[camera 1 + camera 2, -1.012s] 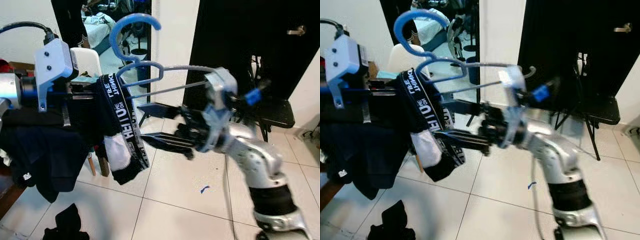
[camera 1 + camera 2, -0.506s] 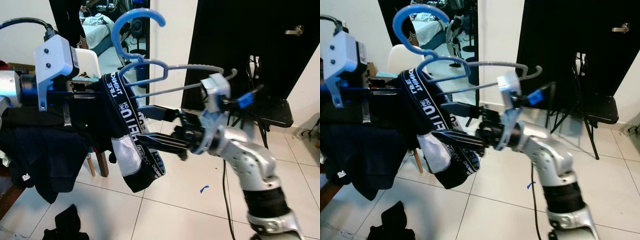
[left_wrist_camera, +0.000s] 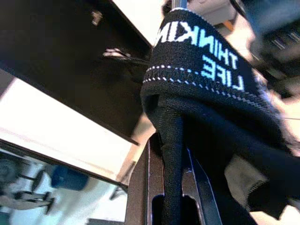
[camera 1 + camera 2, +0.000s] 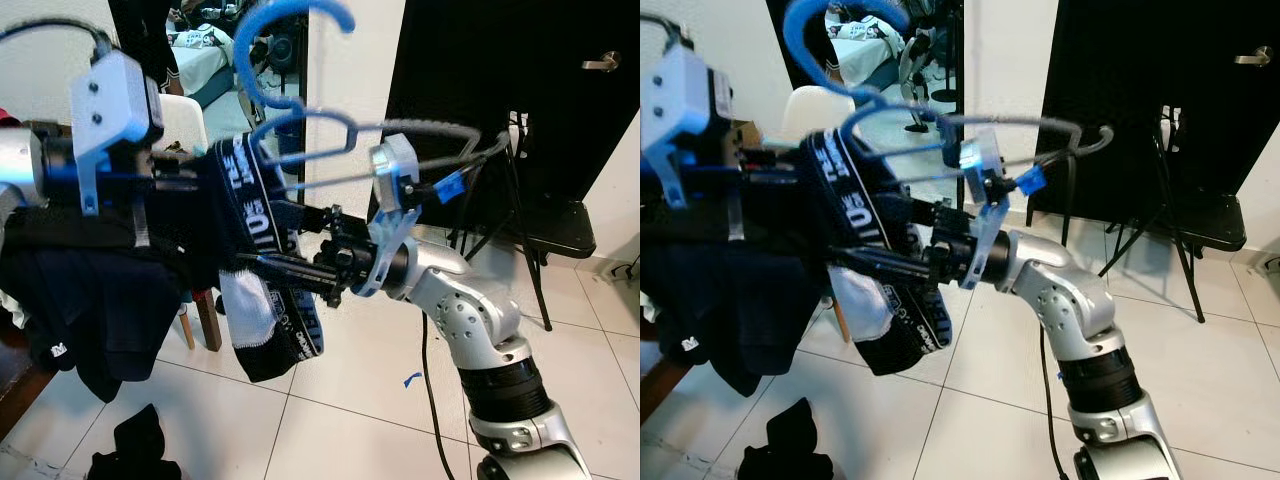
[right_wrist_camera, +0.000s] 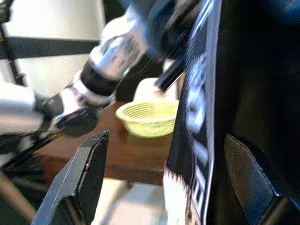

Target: Hang hanger

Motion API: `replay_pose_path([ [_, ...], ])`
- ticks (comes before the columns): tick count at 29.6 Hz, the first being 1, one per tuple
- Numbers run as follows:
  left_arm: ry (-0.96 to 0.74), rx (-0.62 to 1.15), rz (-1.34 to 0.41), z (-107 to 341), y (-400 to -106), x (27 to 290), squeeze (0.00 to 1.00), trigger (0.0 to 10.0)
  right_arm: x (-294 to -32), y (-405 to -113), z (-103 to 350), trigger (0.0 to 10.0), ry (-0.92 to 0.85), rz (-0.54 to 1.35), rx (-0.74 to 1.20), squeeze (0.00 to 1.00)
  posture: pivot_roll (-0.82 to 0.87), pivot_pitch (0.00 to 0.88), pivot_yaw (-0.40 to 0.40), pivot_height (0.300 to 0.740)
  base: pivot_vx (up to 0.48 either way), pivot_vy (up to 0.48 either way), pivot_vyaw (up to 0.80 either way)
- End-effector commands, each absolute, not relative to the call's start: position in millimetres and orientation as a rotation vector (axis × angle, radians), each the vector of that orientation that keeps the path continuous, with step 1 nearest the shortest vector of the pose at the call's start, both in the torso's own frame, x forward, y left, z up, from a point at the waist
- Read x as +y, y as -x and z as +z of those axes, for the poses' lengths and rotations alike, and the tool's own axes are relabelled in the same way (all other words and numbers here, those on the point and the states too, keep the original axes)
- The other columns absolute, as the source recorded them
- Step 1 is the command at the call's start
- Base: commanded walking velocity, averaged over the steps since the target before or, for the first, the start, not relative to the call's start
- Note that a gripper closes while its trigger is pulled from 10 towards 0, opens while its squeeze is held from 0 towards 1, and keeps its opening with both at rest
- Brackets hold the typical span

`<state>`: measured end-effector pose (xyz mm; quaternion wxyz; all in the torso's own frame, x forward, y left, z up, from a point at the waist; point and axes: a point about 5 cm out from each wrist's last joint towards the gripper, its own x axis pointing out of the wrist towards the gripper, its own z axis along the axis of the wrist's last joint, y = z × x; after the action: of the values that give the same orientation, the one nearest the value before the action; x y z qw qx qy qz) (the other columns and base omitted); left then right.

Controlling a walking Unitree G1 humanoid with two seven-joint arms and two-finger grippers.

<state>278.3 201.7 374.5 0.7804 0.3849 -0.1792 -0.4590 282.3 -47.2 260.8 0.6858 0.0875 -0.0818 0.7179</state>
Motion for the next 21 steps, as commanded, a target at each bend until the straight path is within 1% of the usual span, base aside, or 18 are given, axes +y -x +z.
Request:
replay_pose_path([
  [1, -0.827, -0.403, -0.941, 379.9, -280.0, 207.6, 0.0, 0.0, -42.8, -274.6, 252.6, 10.0, -0.113, 1.661, -0.131, 0.0, -0.03, 0.0, -0.007, 0.74, 0.0, 0.0, 0.0],
  [2, -0.825, -0.423, -0.893, 386.1, -283.1, 211.7, 0.0, 0.0, -38.8, -273.2, 238.5, 10.0, -0.016, 1.675, -0.05, 0.0, -0.02, 0.0, -0.012, 0.74, 0.0, 0.0, 0.0],
  [3, -0.825, -0.423, -0.893, 386.1, -283.1, 211.7, 0.0, 0.0, -38.8, -273.2, 238.5, 10.0, -0.016, 1.675, -0.05, 0.0, -0.02, 0.0, -0.012, 0.74, 0.0, 0.0, 0.0],
  [4, -0.823, -0.438, -0.861, 390.1, -284.6, 214.4, 0.0, 0.0, -36.9, -272.2, 228.1, 10.0, 0.05, 1.681, 0.005, 0.0, -0.02, 0.0, -0.014, 0.74, 0.0, 0.0, 0.0],
  [5, -0.816, -0.464, -0.817, 398.2, -286.6, 217.1, 0.0, 0.0, -34.0, -281.8, 211.4, 10.0, 0.201, 1.598, 0.092, 0.0, -0.03, 0.0, -0.011, 0.74, 0.0, 0.0, 0.0],
  [11, -0.821, -0.5, -0.793, 412.2, -286.8, 219.2, 0.0, 0.0, -37.8, -295.8, 198.7, 10.0, 0.302, 1.504, 0.176, 0.0, -0.02, 0.0, -0.013, 0.74, 0.0, 0.0, 0.0],
  [14, -0.844, -0.496, -0.788, 417.7, -286.3, 224.0, 0.0, 0.0, -43.7, -299.9, 196.7, 10.0, 0.33, 1.479, 0.198, 0.0, -0.03, 0.0, -0.011, 0.74, 0.0, 0.0, 0.0],
  [19, -0.854, -0.492, -0.787, 418.9, -286.2, 225.8, 0.0, 0.0, -46.4, -301.1, 196.2, 10.0, 0.338, 1.473, 0.204, 0.0, -0.03, 0.0, -0.011, 0.74, 0.0, 0.0, 0.0],
  [20, -0.866, -0.476, -0.79, 418.2, -285.1, 230.6, 0.0, 0.0, -54.2, -305.0, 193.7, 10.0, 0.369, 1.439, 0.222, 0.0, -0.04, 0.0, -0.011, 0.74, 0.0, 0.0, 0.0],
  [21, -0.866, -0.476, -0.79, 418.2, -285.1, 230.6, 0.0, 0.0, -54.2, -305.0, 193.7, 10.0, 0.369, 1.439, 0.222, 0.0, -0.04, 0.0, -0.011, 0.74, 0.0, 0.0, 0.0],
])
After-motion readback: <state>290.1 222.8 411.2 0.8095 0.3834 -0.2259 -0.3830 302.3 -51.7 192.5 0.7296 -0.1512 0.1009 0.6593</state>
